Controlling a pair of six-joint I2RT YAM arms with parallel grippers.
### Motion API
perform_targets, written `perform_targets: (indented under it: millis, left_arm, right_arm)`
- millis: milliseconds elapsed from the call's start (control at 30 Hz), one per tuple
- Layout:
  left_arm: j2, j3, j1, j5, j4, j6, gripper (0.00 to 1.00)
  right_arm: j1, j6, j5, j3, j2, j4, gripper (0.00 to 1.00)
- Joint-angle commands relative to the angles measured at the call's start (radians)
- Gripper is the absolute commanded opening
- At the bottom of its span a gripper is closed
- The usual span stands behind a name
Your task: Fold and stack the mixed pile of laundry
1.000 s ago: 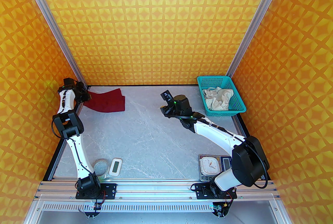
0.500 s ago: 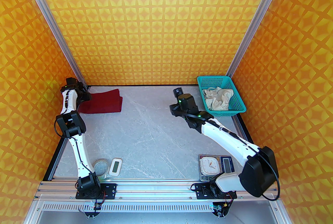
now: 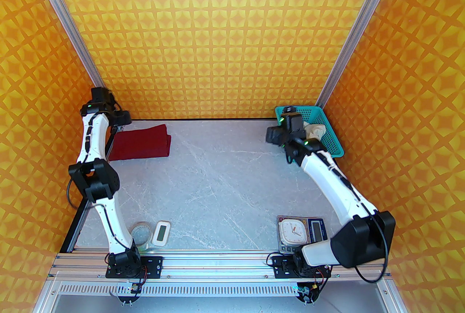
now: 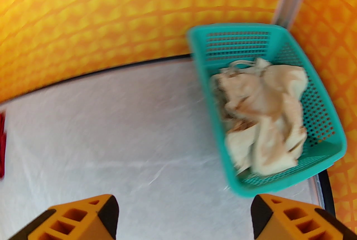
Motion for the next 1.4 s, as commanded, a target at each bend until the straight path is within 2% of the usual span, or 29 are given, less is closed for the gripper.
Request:
perform_targets:
  millis: [0,167,300,400,533,633,767,967,1200,1367]
  left_arm:
    - [-0.088,-0.171,-0.115,0.044,0.059,-0.045,0.85]
    - [-0.248,-0.465,-0.244,0.189,0.230,-0.118,0.83]
    - [-0.356,-0.719,-0.344,0.302,0.438,-0.155,0.80]
    - [-0.413,-0.883,-0.385,0.393,0.607,-0.202,0.78]
    - [-0.431,-1.010,-0.419,0.451,0.719,-0.257,0.76]
    - [-0.426,-1.053,-0.435,0.464,0.745,-0.263,0.74]
    - [-0.424,-1.088,-0.442,0.464,0.763,-0.264,0.73]
    - [-0.357,-1.073,-0.439,0.447,0.769,-0.266,0.72]
    - [-0.087,-0.862,-0.430,0.327,0.705,-0.339,0.58]
    - [0.067,-0.696,-0.399,0.251,0.604,-0.362,0.54]
  right_arm:
    - [-0.046,0.032,-0.066,0.074,0.062,-0.050,0.85]
    - [-0.107,0.042,-0.117,0.157,0.152,-0.071,0.86]
    - [-0.139,0.026,-0.123,0.251,0.242,-0.105,0.86]
    - [-0.164,0.015,-0.132,0.344,0.326,-0.146,0.86]
    - [-0.193,0.004,-0.151,0.487,0.454,-0.207,0.87]
    - [-0.207,-0.018,-0.079,0.602,0.558,-0.273,0.87]
    - [-0.249,0.006,-0.093,0.721,0.660,-0.378,0.88]
    - [-0.275,0.019,-0.051,0.690,0.679,-0.397,0.91]
    - [-0.321,0.032,-0.113,0.625,0.676,-0.367,0.95]
    - [-0.330,0.023,-0.132,0.591,0.676,-0.356,0.96]
